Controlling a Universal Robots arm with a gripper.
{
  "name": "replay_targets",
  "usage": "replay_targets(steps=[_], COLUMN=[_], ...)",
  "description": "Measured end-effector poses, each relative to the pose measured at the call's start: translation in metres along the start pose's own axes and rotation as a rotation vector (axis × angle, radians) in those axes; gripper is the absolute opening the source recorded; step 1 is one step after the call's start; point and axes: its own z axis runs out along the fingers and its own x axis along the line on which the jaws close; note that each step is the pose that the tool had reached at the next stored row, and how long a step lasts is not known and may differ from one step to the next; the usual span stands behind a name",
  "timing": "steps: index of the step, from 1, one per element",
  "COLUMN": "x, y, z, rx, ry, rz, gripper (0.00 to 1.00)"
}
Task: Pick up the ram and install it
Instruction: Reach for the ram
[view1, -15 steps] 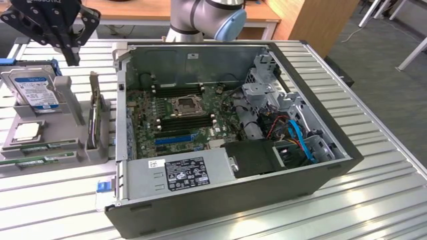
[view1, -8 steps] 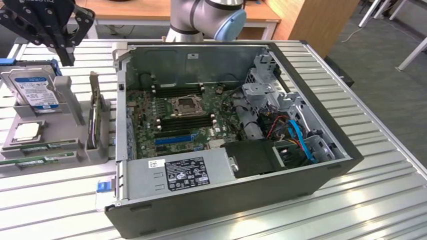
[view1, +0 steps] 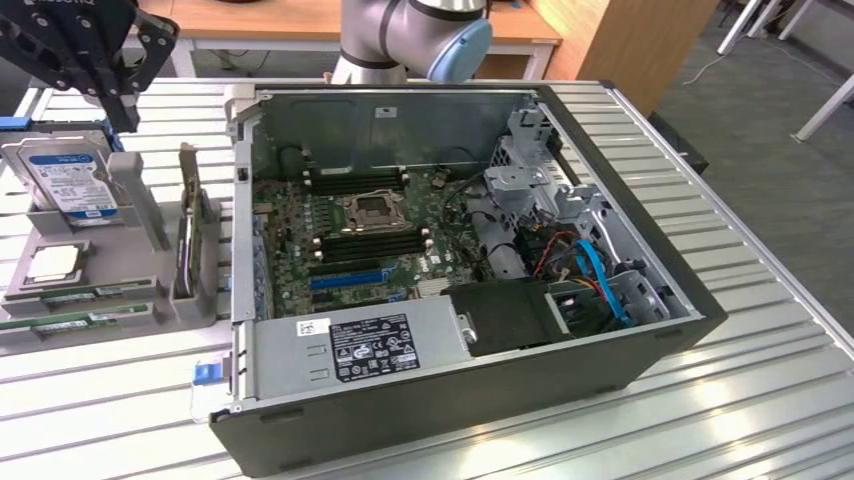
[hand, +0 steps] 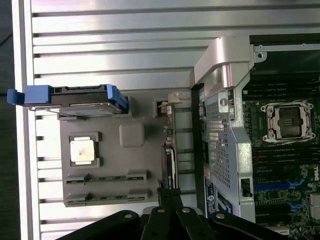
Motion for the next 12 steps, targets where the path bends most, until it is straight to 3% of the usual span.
replay_targets(steps=[12], x=[0.015], y=[-0.0011], z=[-0.0003], rx=[0.0000], ry=[0.0000], rz=[0.000], gripper=[0.10])
